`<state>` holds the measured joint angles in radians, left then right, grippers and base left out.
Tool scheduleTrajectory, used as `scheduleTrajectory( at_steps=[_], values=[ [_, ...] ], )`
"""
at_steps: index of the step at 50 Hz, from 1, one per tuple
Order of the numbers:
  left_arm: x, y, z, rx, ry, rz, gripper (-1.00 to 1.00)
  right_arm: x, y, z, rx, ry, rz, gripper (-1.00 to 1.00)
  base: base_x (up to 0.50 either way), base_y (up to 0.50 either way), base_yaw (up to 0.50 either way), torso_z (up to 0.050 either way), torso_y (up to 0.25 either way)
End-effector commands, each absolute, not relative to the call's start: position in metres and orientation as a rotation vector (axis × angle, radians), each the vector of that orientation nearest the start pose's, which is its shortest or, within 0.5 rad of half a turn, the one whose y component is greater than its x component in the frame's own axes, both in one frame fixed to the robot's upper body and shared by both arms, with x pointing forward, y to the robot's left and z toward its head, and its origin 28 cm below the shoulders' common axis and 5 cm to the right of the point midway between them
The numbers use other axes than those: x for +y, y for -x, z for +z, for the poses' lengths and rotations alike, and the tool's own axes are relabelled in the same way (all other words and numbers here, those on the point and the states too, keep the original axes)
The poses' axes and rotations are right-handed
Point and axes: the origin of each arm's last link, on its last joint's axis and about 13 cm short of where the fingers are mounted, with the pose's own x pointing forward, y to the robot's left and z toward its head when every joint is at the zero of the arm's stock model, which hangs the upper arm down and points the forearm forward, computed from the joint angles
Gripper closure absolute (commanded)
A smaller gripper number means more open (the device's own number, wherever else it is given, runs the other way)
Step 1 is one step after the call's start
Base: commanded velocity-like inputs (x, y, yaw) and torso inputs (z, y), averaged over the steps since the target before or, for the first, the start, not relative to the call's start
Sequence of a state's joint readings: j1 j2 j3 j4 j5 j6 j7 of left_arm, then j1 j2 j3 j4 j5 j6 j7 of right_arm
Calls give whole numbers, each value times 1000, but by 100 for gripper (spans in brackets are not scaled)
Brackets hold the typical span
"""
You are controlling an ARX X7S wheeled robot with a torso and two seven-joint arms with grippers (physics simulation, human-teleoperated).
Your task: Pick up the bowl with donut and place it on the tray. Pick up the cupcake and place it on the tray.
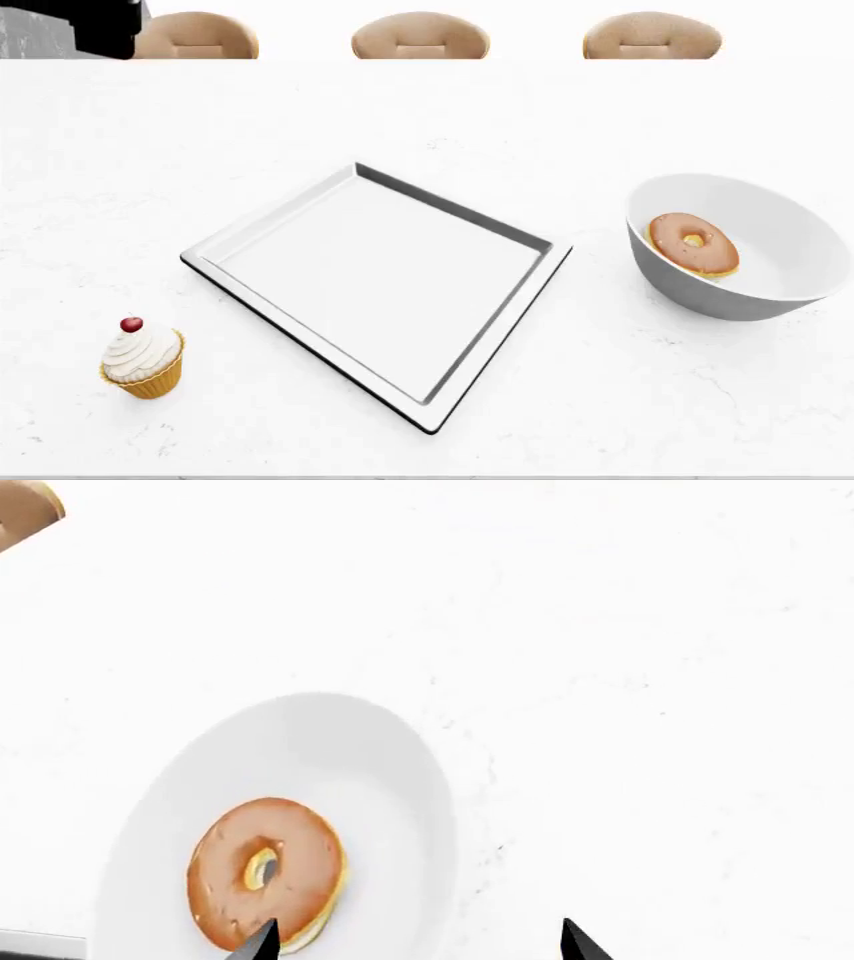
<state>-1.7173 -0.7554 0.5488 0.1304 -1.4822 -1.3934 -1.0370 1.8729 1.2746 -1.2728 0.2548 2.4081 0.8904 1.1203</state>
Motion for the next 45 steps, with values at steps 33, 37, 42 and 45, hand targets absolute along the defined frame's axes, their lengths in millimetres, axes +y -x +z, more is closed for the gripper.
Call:
scheduleTrajectory(
  at_steps=[33, 37, 42, 45],
  values=[
    [274, -251, 389, -34, -354, 279, -100, -271, -268, 315, 668, -450, -432, -100, 0, 0, 0, 0, 0],
    [273, -250, 391, -35, -355, 280, -100, -270, -273, 309, 679, -454, -426, -100, 0, 0, 0, 0, 0],
    [270, -248, 391, -36, -354, 281, -100, -269, -277, 305, 687, -455, -420, -100, 0, 0, 0, 0, 0],
    [269, -248, 392, -35, -354, 281, -100, -270, -279, 301, 692, -461, -422, -100, 0, 0, 0, 0, 0]
  ],
)
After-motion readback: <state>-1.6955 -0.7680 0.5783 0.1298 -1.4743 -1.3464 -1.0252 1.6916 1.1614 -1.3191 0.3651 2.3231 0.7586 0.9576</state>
